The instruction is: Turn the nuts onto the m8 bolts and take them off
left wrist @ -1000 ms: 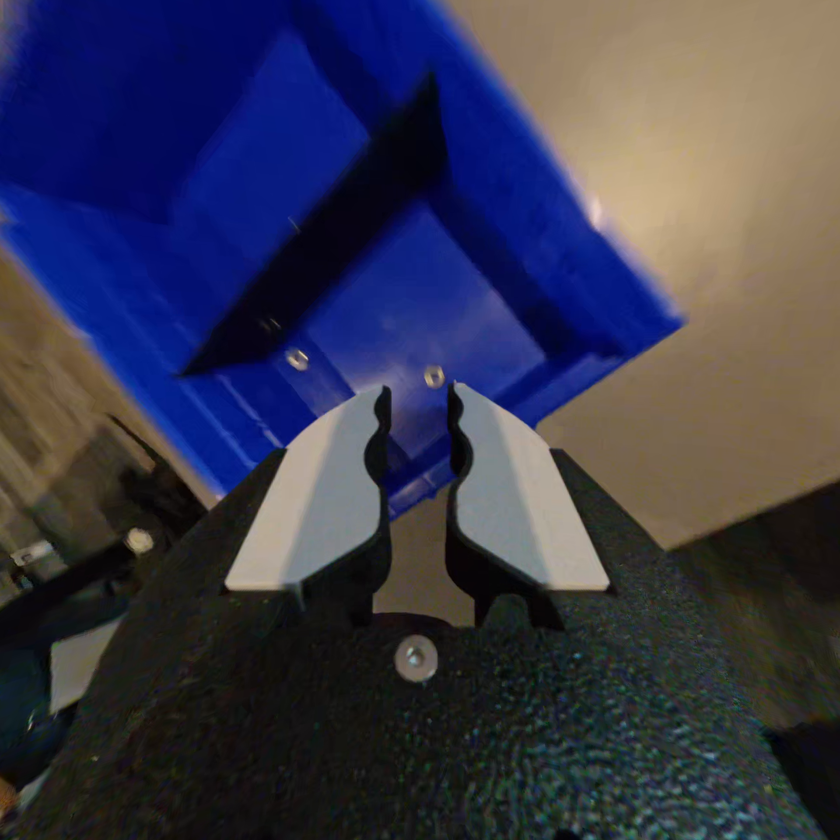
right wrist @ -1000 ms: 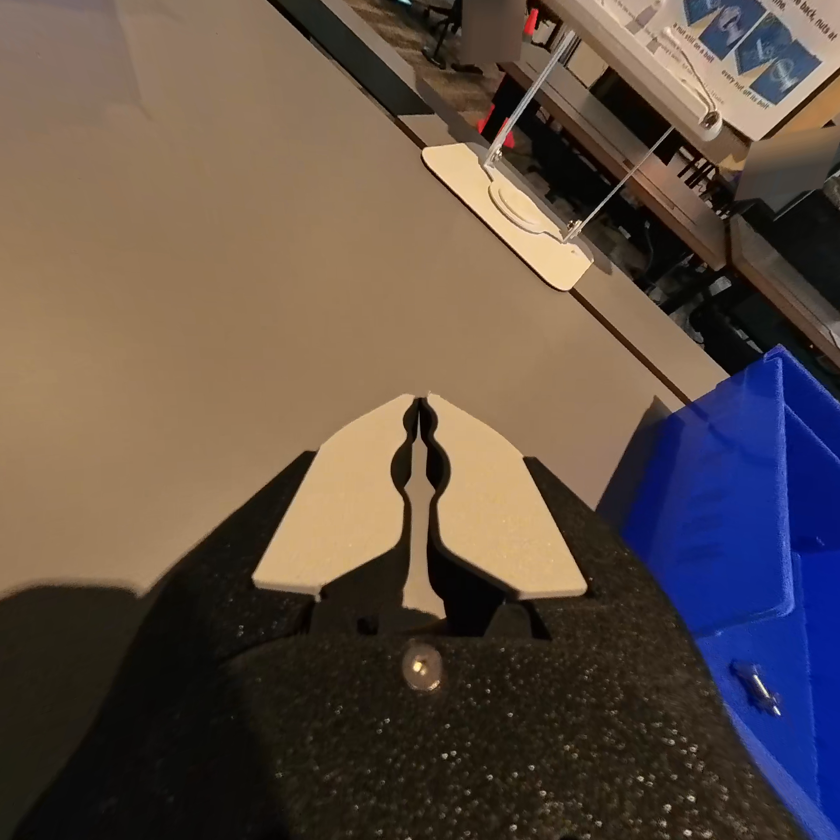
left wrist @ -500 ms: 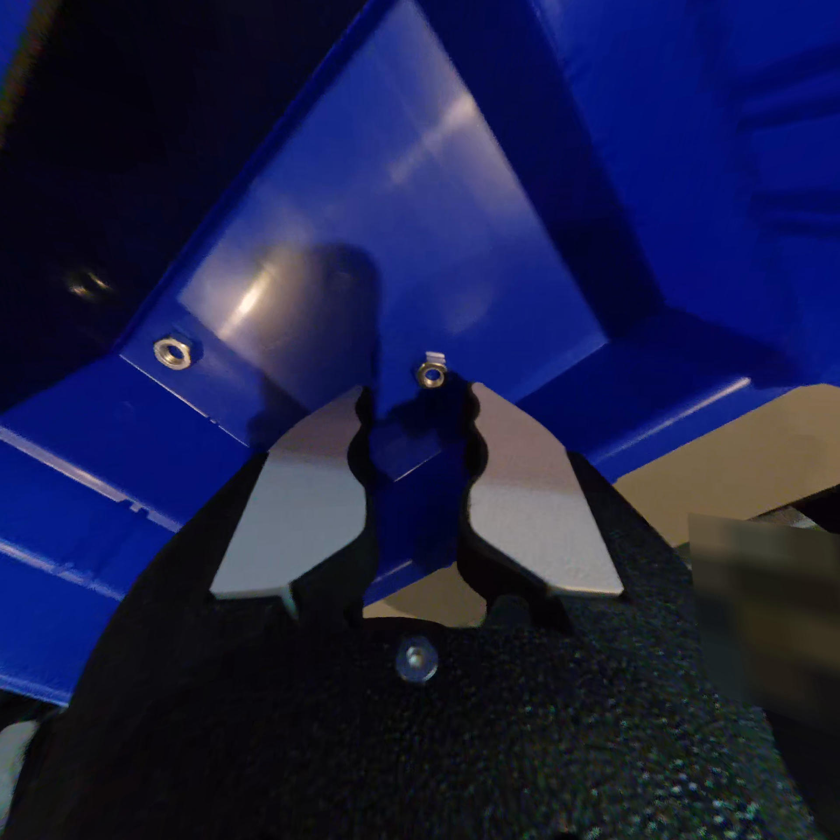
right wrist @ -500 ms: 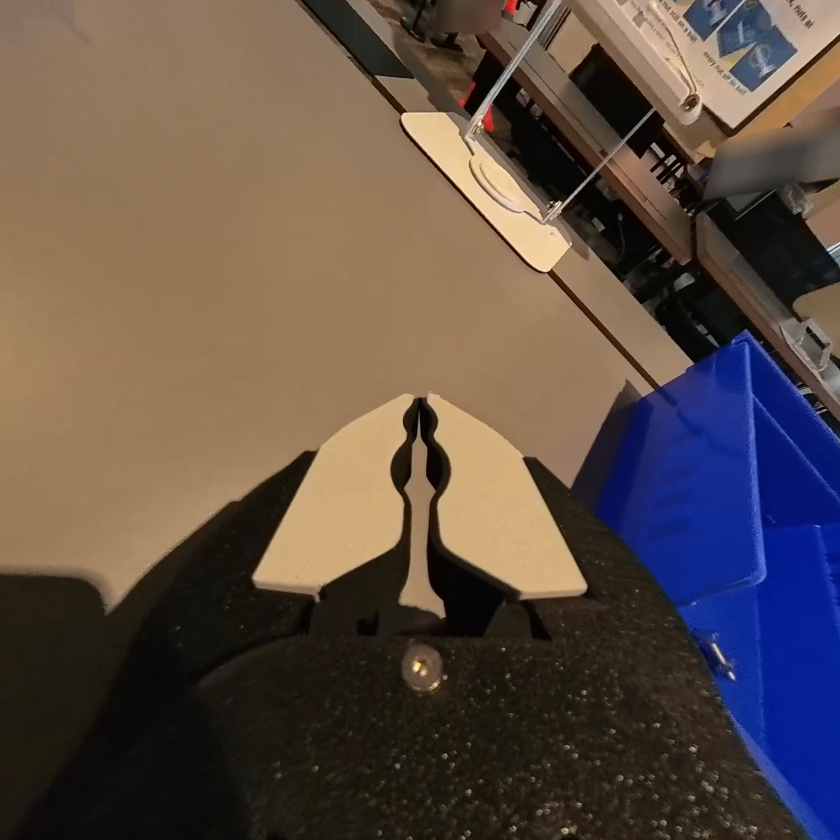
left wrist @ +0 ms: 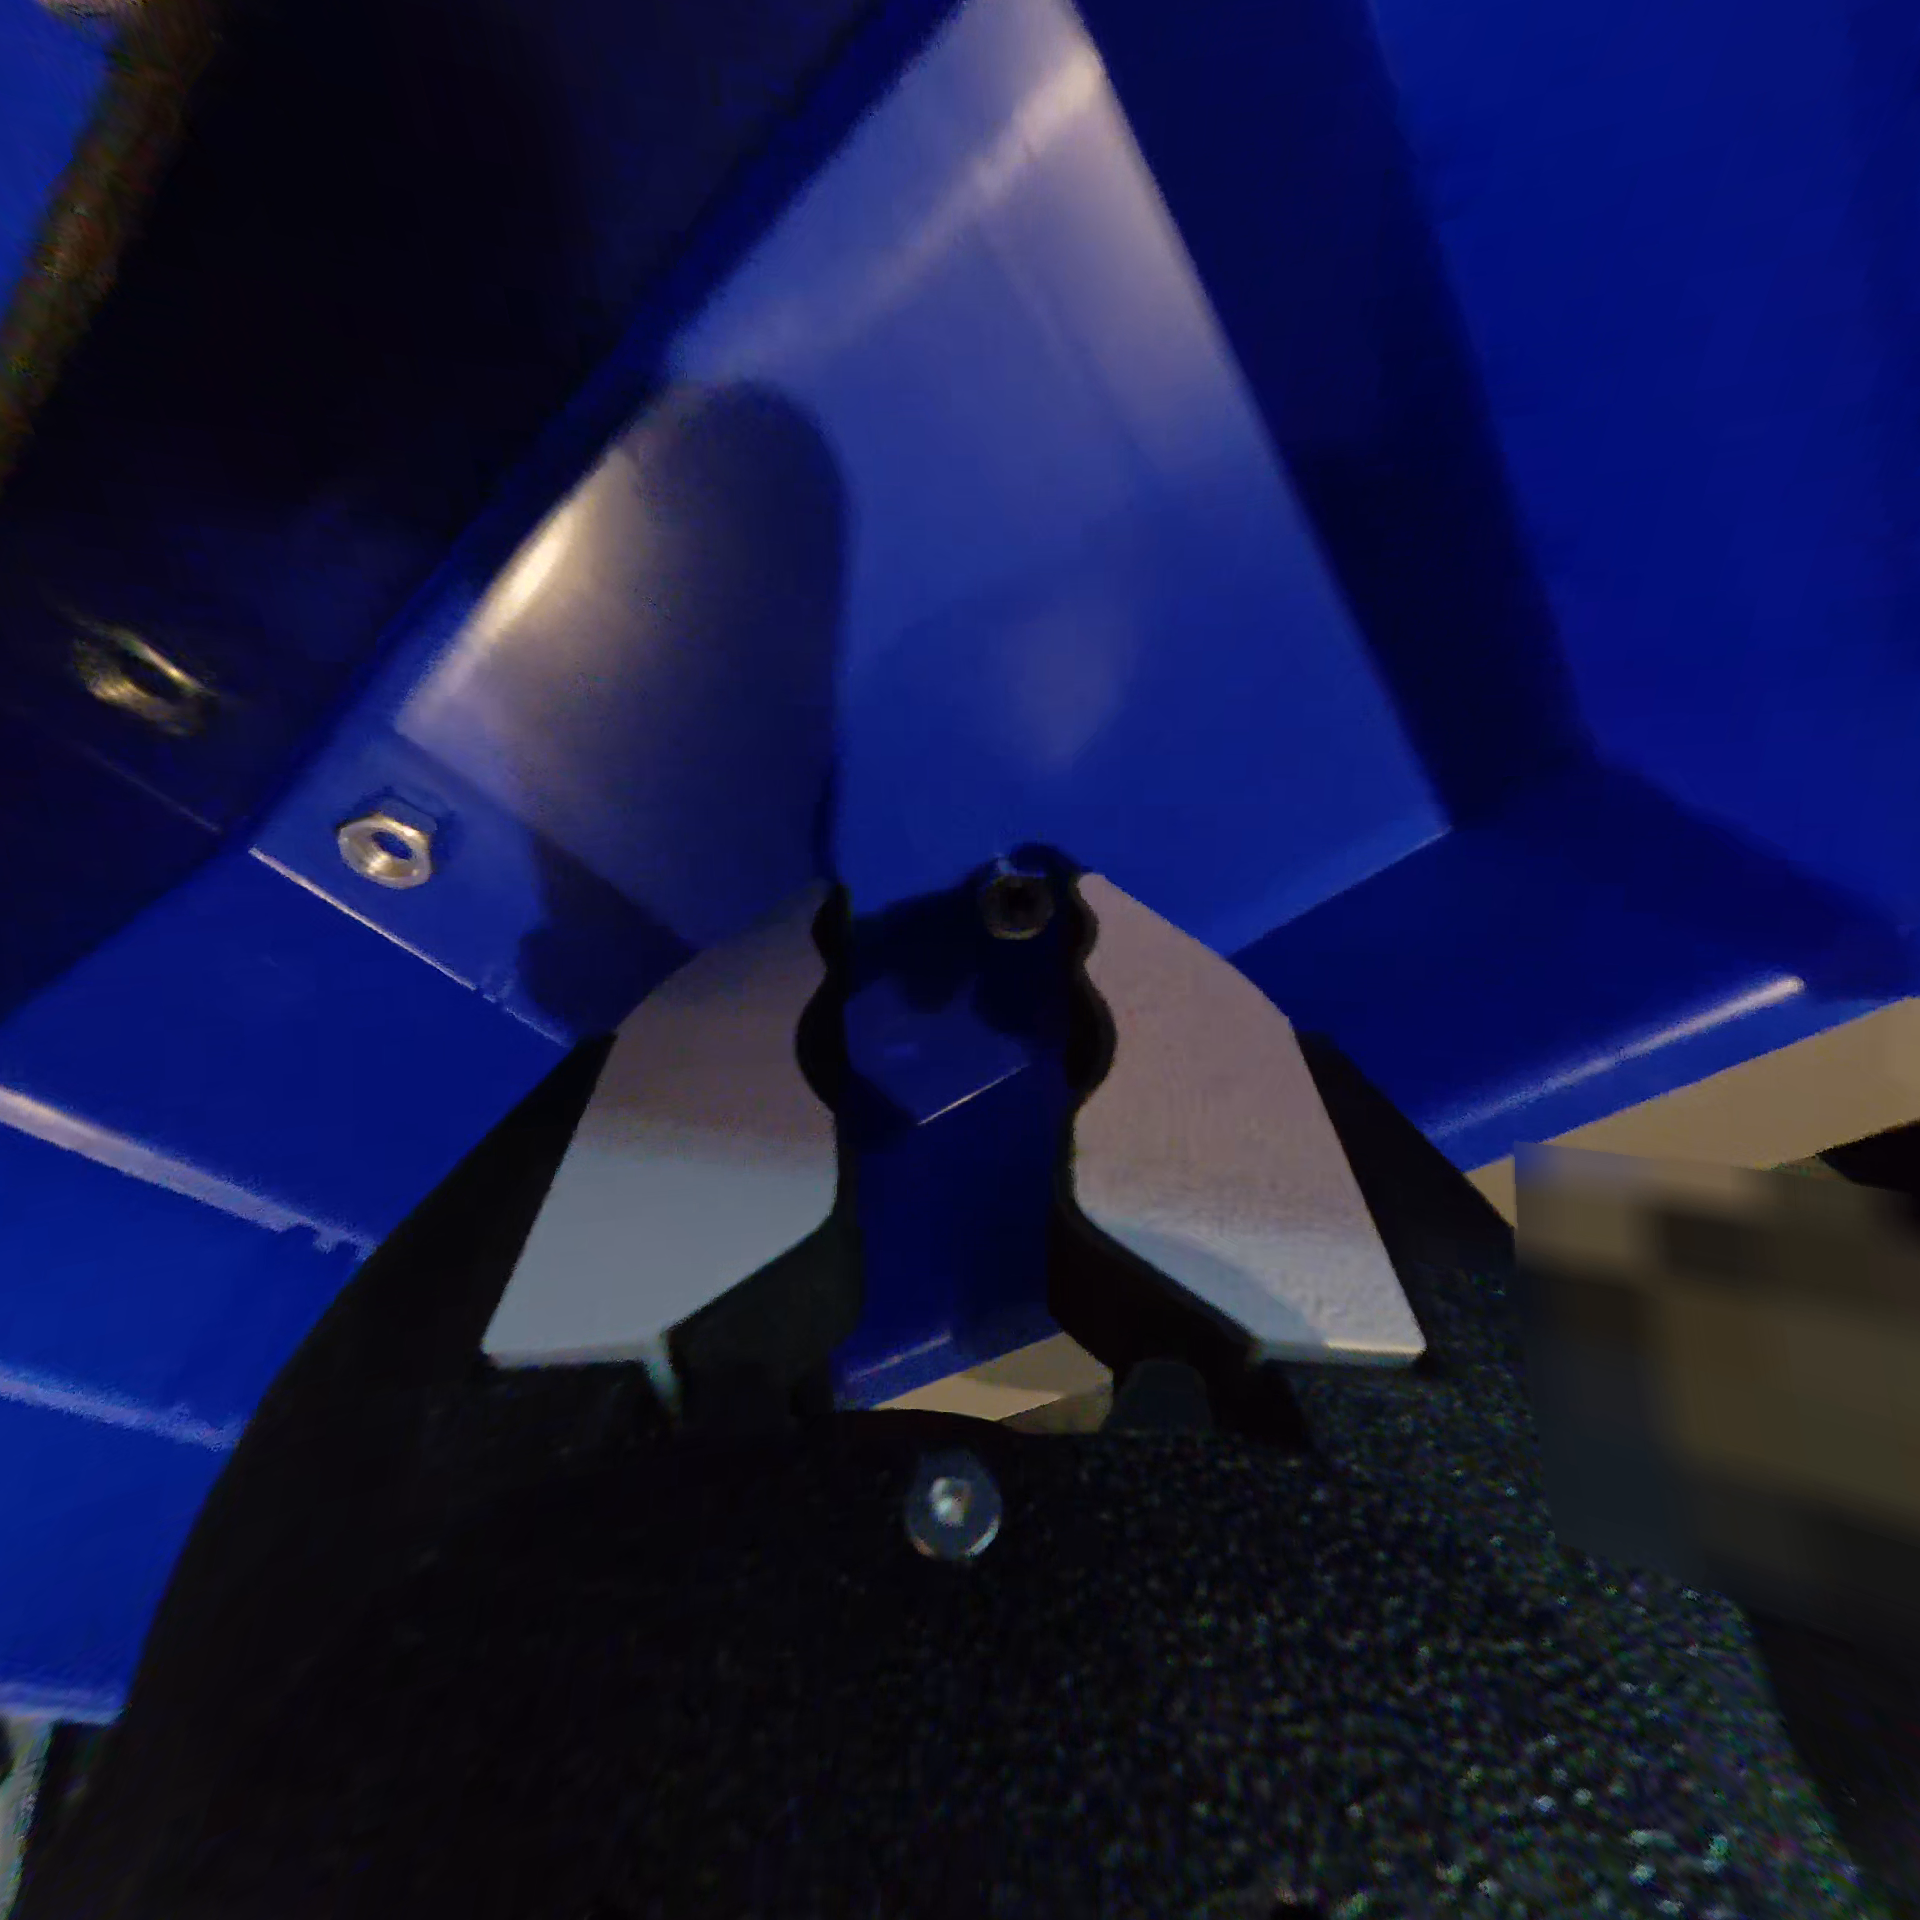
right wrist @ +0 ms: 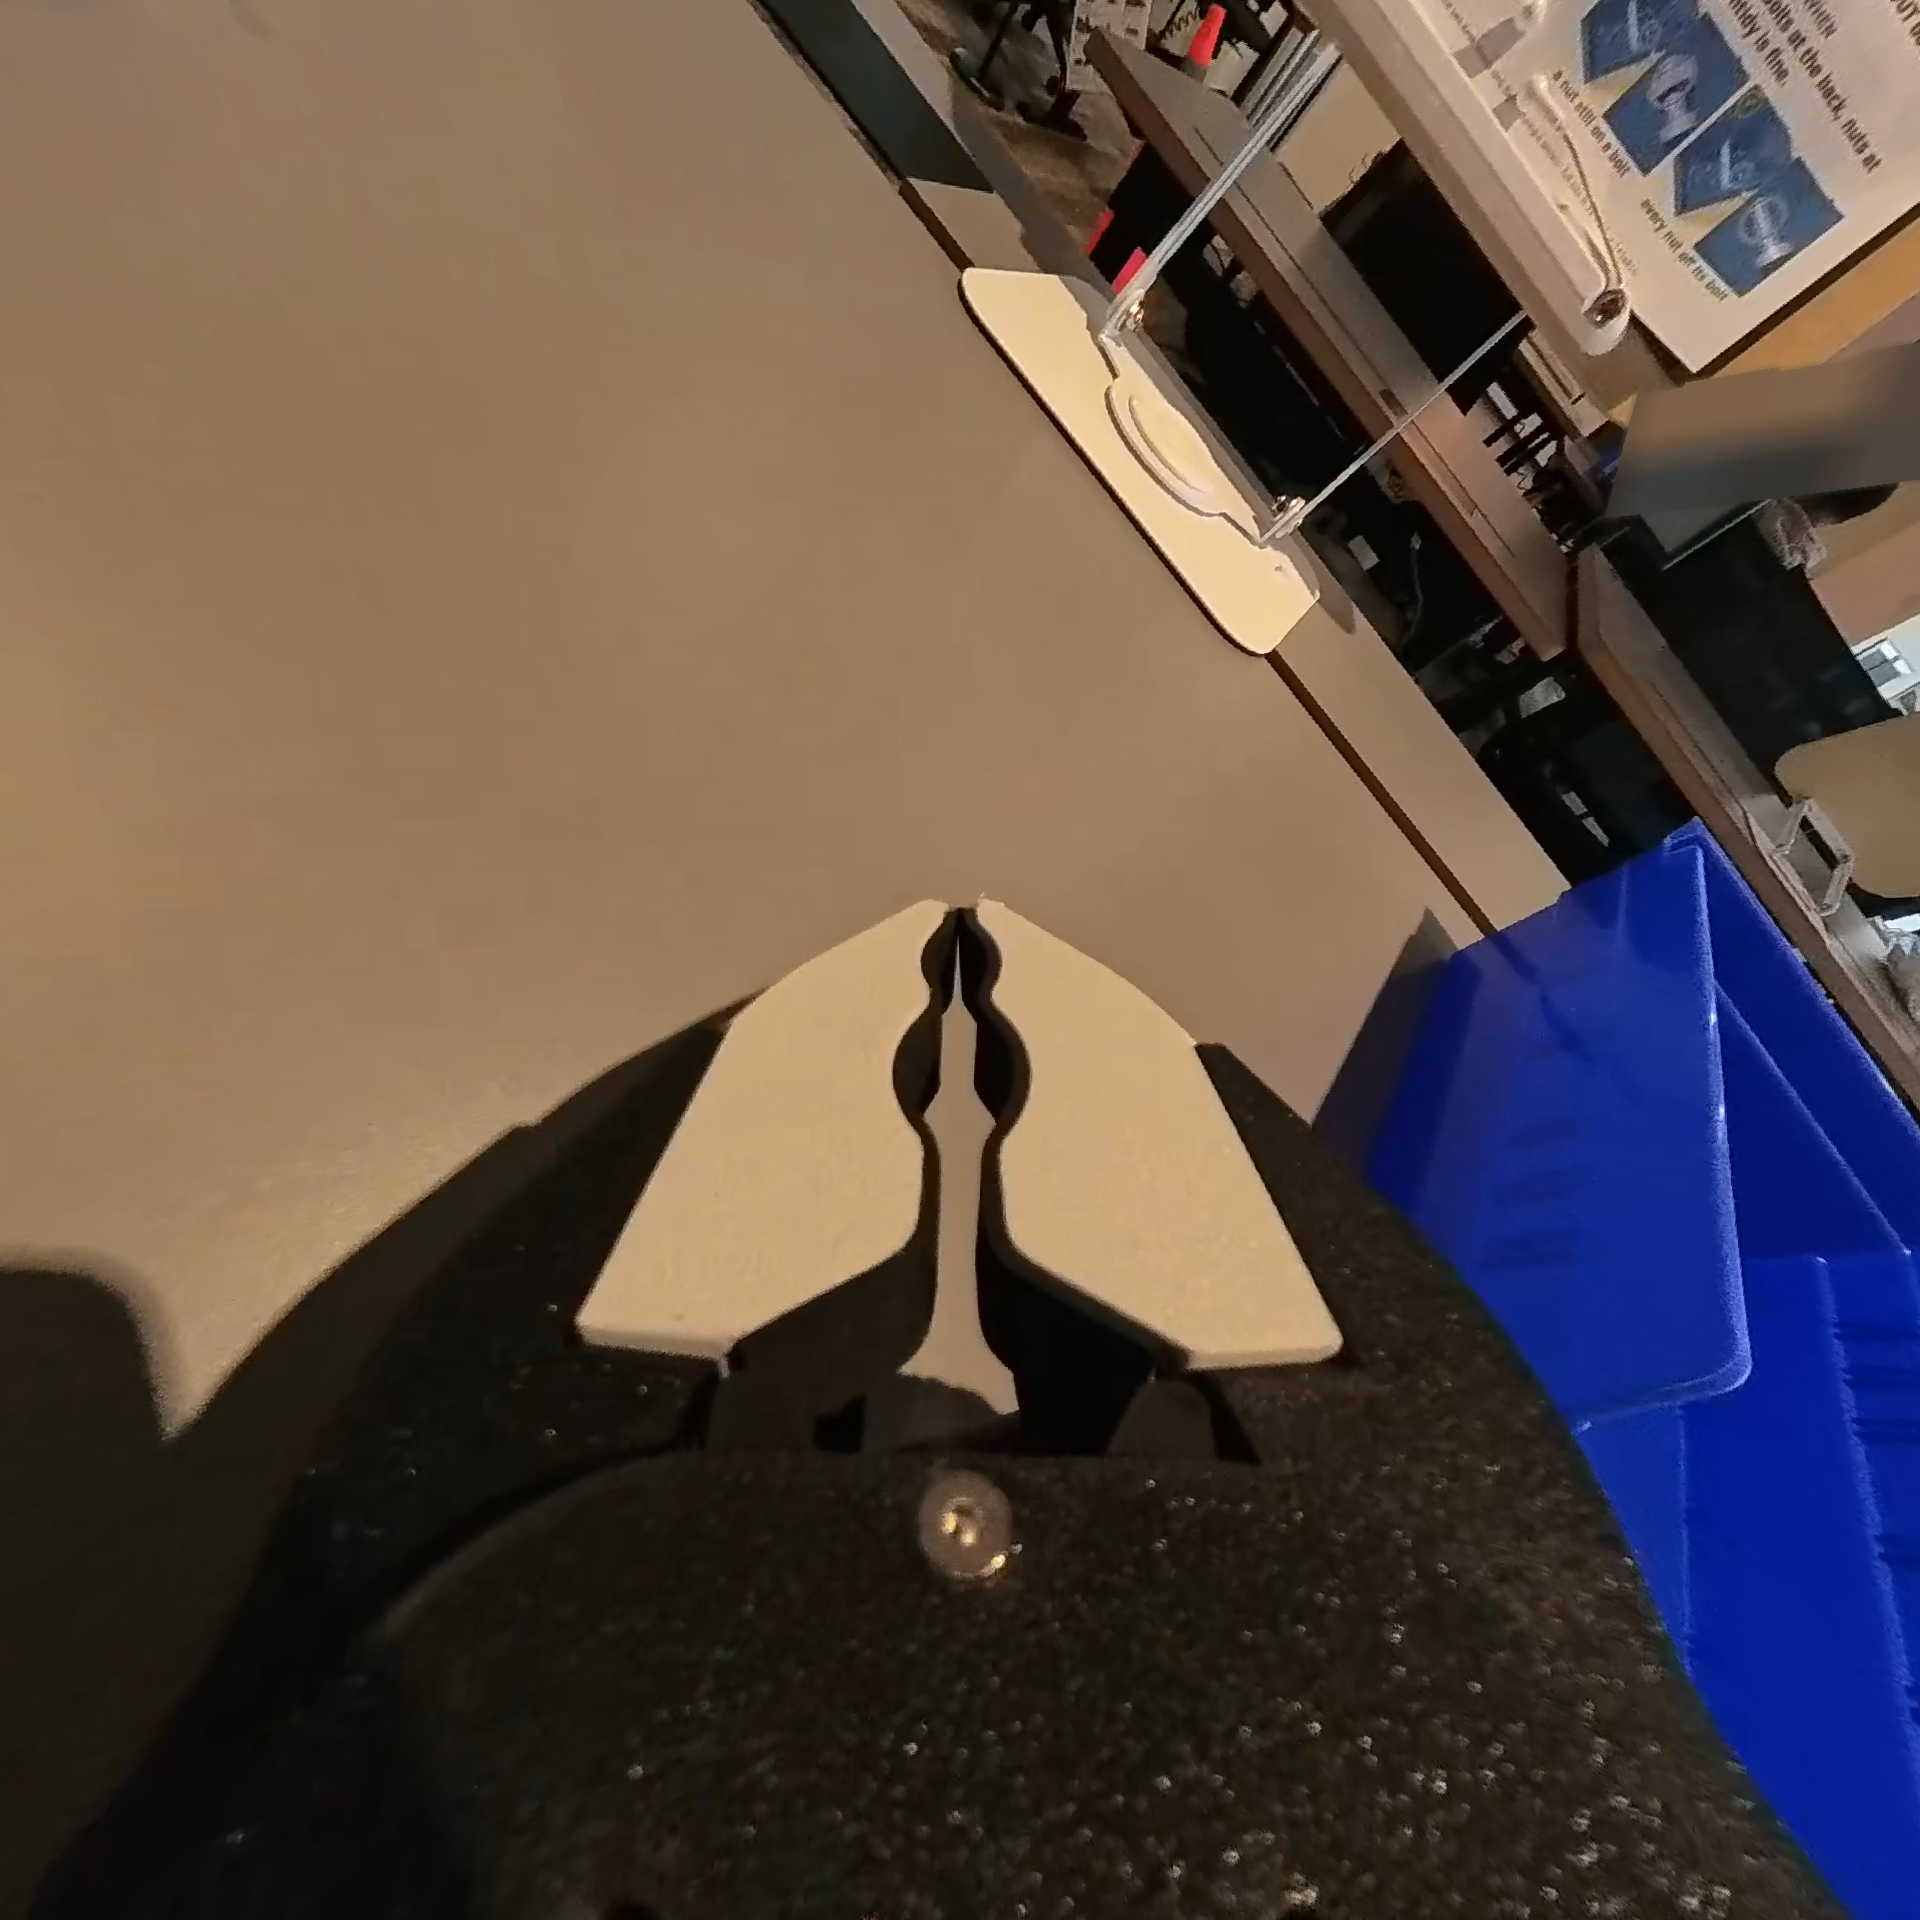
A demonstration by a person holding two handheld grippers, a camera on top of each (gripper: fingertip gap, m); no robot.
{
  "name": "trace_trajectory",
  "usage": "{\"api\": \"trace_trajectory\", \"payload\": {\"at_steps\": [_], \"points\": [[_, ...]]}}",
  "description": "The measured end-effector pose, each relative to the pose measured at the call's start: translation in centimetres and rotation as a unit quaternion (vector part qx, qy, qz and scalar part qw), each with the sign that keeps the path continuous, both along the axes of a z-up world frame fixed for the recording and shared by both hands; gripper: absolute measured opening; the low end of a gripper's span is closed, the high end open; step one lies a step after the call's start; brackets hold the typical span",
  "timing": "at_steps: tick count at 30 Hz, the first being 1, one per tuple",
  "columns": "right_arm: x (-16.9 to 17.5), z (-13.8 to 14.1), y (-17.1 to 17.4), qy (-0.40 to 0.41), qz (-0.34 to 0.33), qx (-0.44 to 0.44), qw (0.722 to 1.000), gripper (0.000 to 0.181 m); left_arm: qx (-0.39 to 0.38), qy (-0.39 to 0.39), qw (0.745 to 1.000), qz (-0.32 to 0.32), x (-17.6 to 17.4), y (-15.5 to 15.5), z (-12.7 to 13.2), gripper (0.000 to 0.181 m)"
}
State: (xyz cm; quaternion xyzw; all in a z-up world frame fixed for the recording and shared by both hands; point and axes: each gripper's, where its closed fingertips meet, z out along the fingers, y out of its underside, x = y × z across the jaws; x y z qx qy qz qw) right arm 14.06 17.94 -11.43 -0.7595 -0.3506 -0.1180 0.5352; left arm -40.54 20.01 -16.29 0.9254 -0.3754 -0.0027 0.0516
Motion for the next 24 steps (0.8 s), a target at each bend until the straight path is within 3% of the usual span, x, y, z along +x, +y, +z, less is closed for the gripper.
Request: {"api": "trace_trajectory", "payload": {"at_steps": [5, 8, 15, 17, 20, 24], "points": [[0.2, 0.0, 0.0, 0.000, -0.003, 0.001, 1.000, 0.000, -0.004, 0.020, 1.000, 0.002, -0.1, 0.1, 0.0, 0.034], [0.3, 0.0, 0.0, 0.002, -0.005, 0.002, 1.000, 0.000, -0.011, 0.018, 1.000, -0.001, 0.2, -0.3, 0.0, 0.015], [0.2, 0.1, -0.1, 0.000, -0.003, 0.005, 1.000, 0.000, 0.014, 0.012, 1.000, 0.009, -0.2, -0.2, 0.4, 0.014], [0.2, 0.0, -0.1, 0.000, -0.003, 0.005, 1.000, 0.000, 0.048, -0.013, 0.999, 0.006, 0.5, 0.2, 1.9, 0.014], [0.1, -0.1, 0.0, -0.001, -0.003, 0.005, 1.000, 0.000, 0.132, -0.058, 0.989, -0.029, 3.5, 0.9, 6.7, 0.014], [-0.2, -0.1, 0.0, -0.004, 0.001, 0.006, 1.000, 0.000, 0.207, -0.155, 0.949, -0.182, 13.7, -1.4, 13.1, 0.014]]}}
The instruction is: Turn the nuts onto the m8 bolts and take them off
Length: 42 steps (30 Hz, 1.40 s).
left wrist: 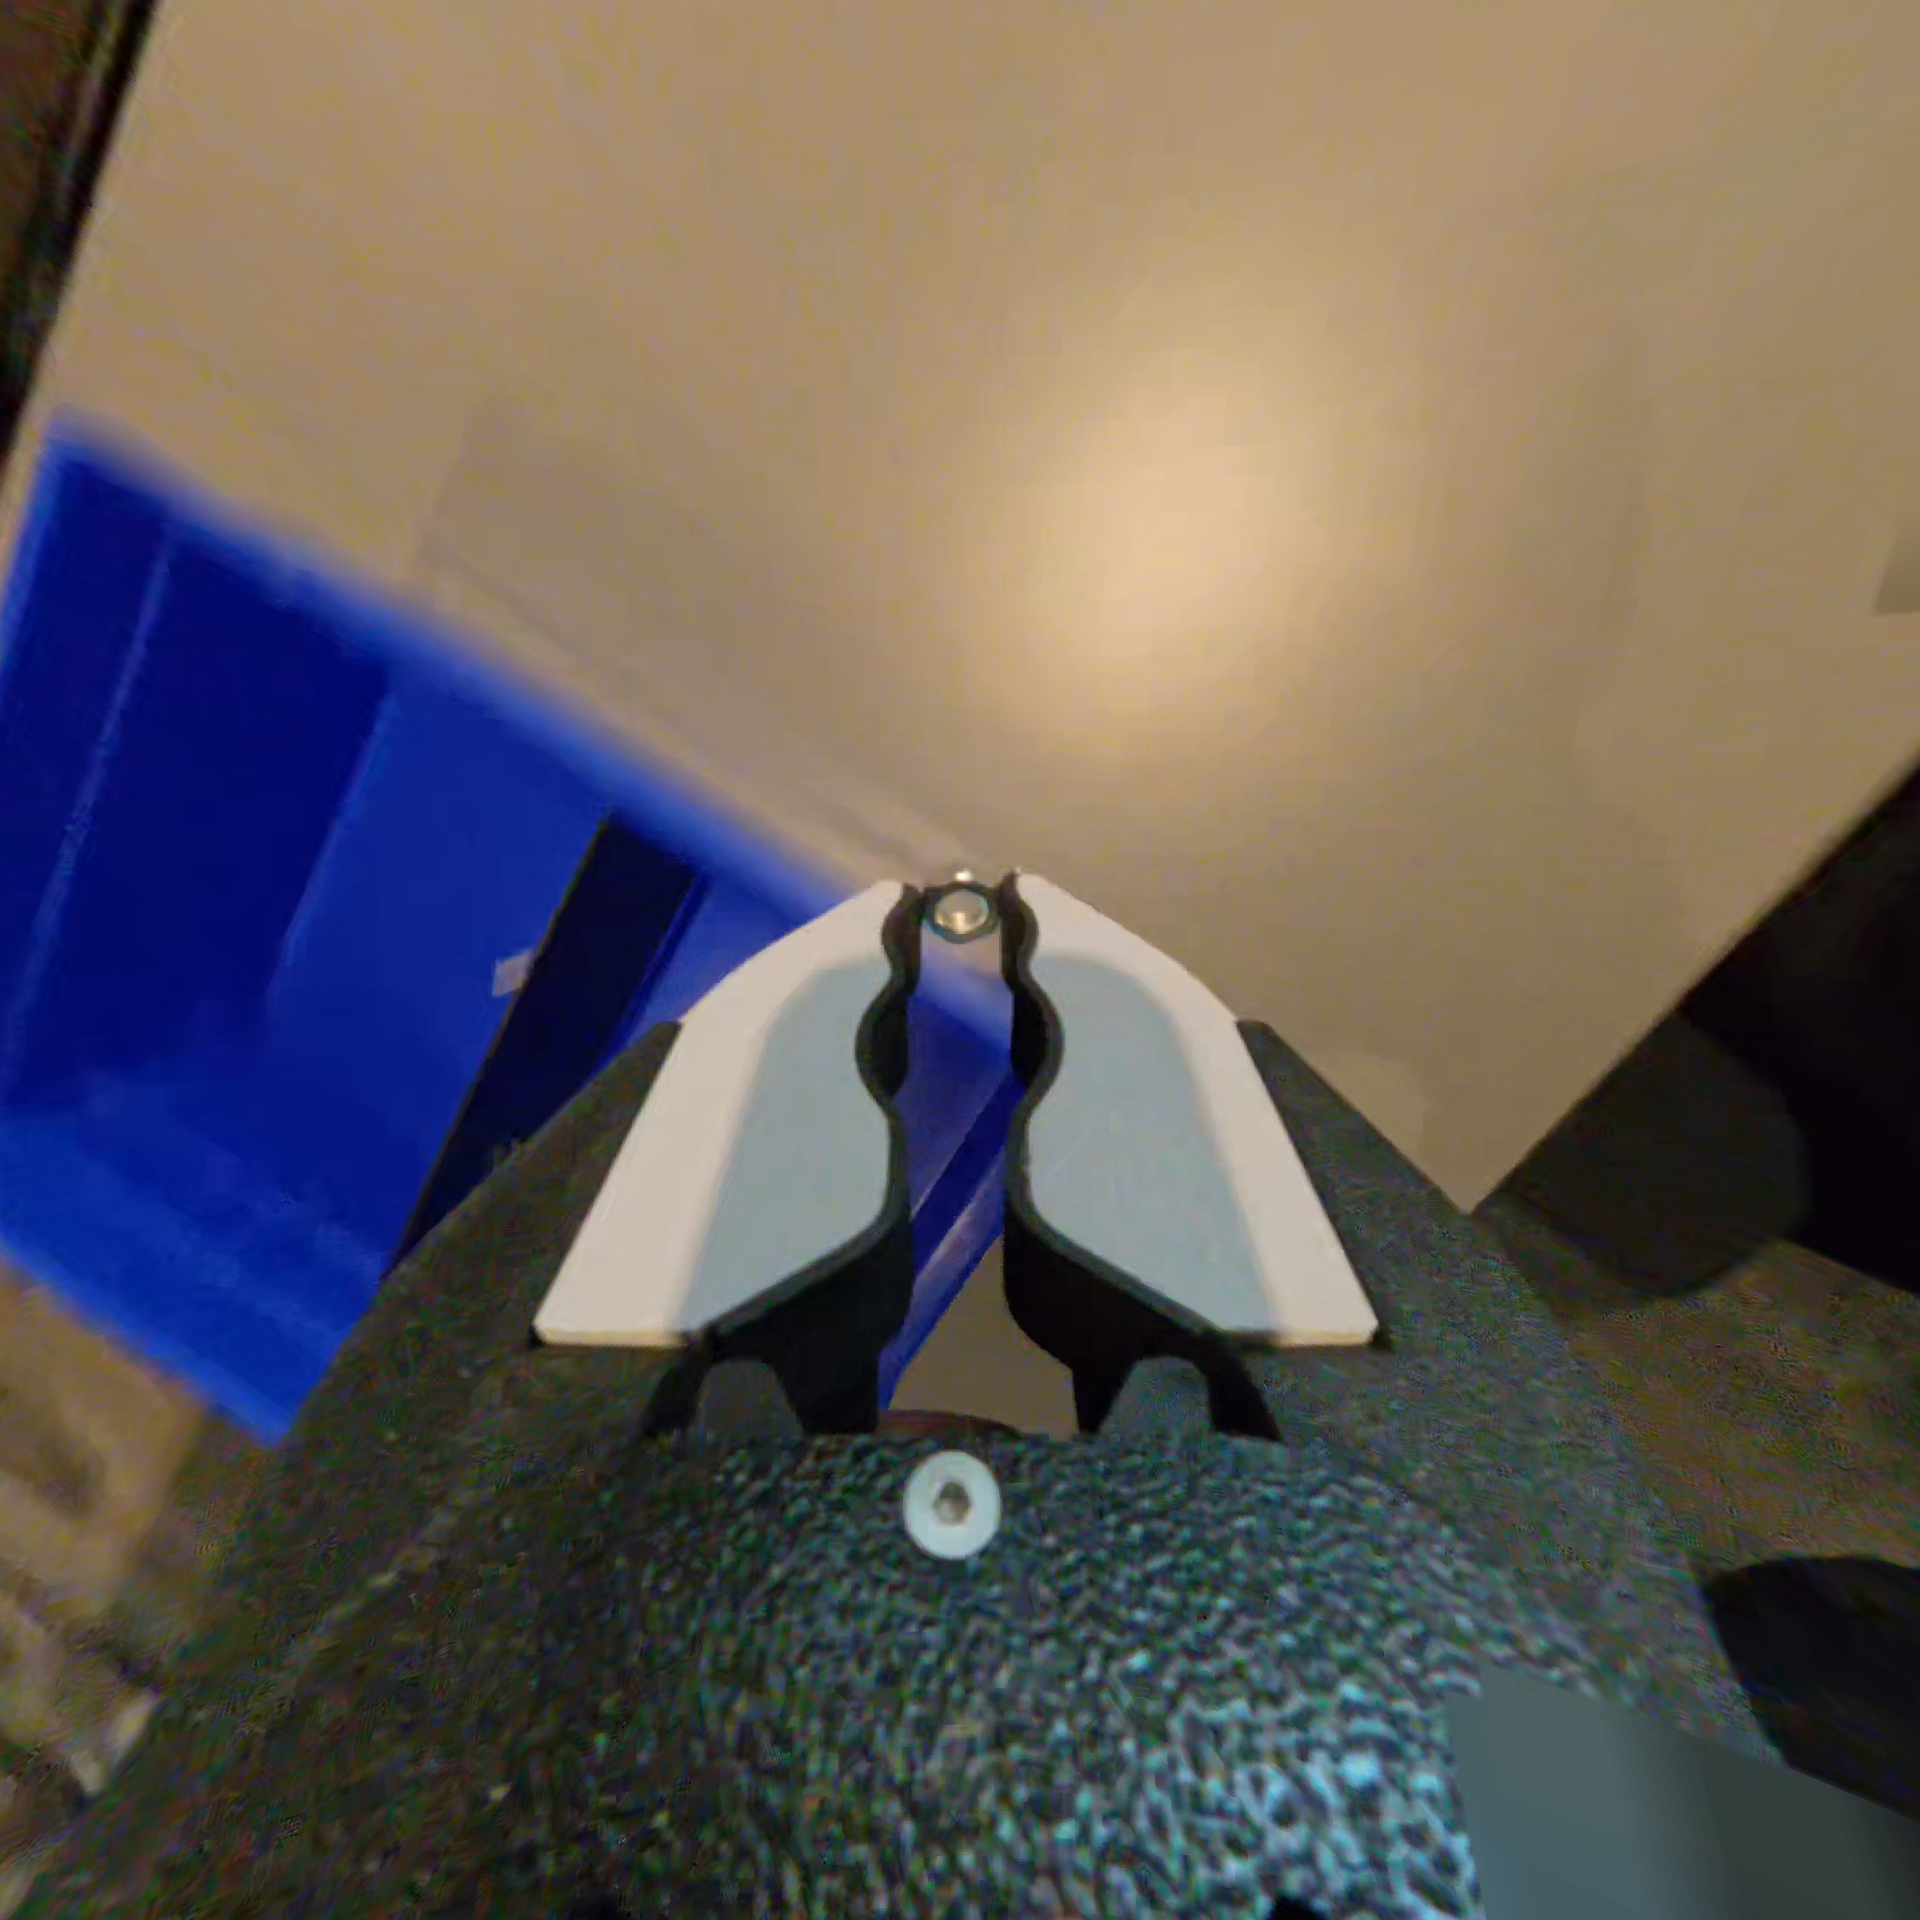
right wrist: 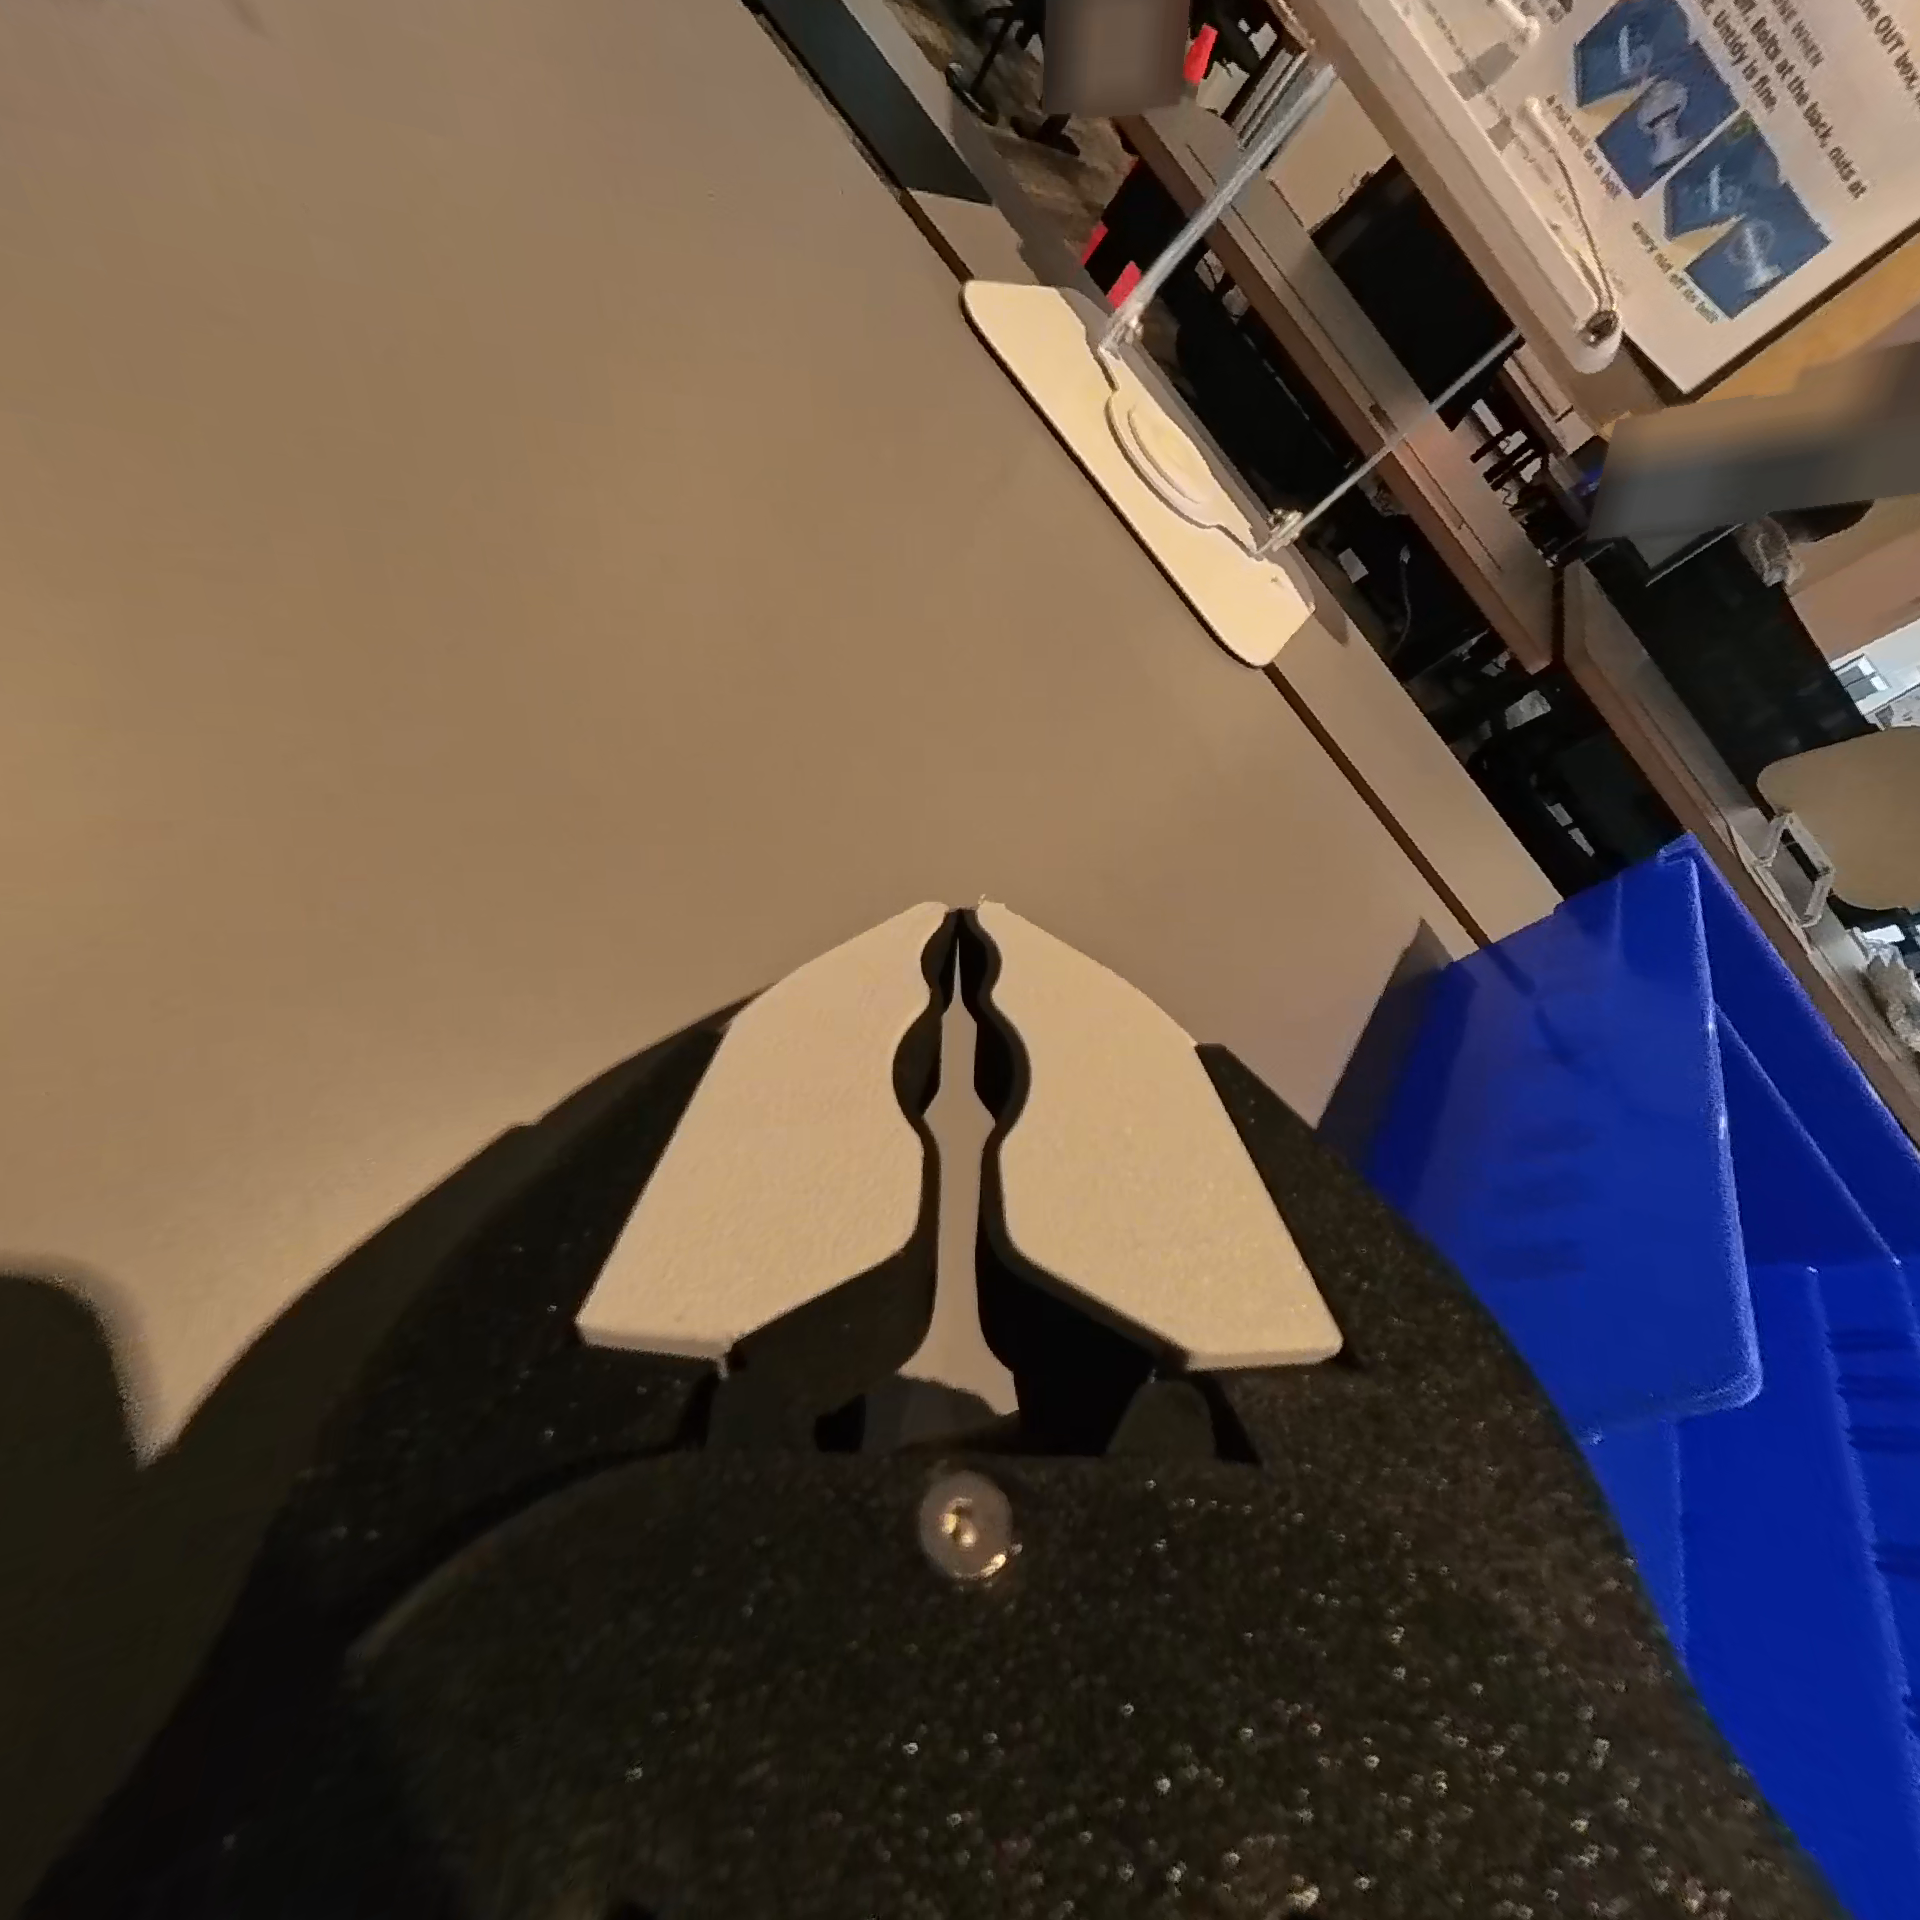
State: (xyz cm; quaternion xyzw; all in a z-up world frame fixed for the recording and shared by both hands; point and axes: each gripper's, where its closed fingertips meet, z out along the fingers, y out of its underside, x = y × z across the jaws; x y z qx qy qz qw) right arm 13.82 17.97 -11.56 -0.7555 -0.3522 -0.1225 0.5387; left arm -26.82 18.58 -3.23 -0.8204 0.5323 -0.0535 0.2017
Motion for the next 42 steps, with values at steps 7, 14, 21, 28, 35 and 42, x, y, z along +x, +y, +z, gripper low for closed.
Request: {"api": "trace_trajectory", "payload": {"at_steps": [7, 14, 21, 28, 35, 42], "points": [[-2.4, 0.9, -1.7, 0.015, 0.071, 0.025, 0.997, 0.000, -0.007, 0.060, 0.971, -0.232, 15.8, -4.7, -4.7, 0.014], [-4.2, 0.1, -3.8, -0.015, 0.145, 0.028, 0.989, 0.001, -0.061, 0.084, 0.940, -0.325, 23.2, -6.6, -11.1, 0.014], [-4.8, -0.4, -4.0, -0.026, 0.155, 0.020, 0.987, 0.001, -0.093, 0.100, 0.922, -0.363, 23.7, -7.9, -13.4, 0.015], [-5.4, -0.9, -4.4, -0.028, 0.163, 0.006, 0.986, 0.001, -0.090, 0.012, 0.929, -0.358, 23.5, -8.5, -11.6, 0.029], [-5.7, -1.4, -4.5, -0.033, 0.168, -0.010, 0.985, 0.001, 0.019, -0.091, 0.966, -0.241, 16.6, -2.9, -2.6, 0.033], [-6.8, -1.1, -3.5, -0.031, 0.177, -0.016, 0.984, 0.001, 0.073, -0.031, 0.996, -0.044, -1.2, 5.8, 1.1, 0.033]]}}
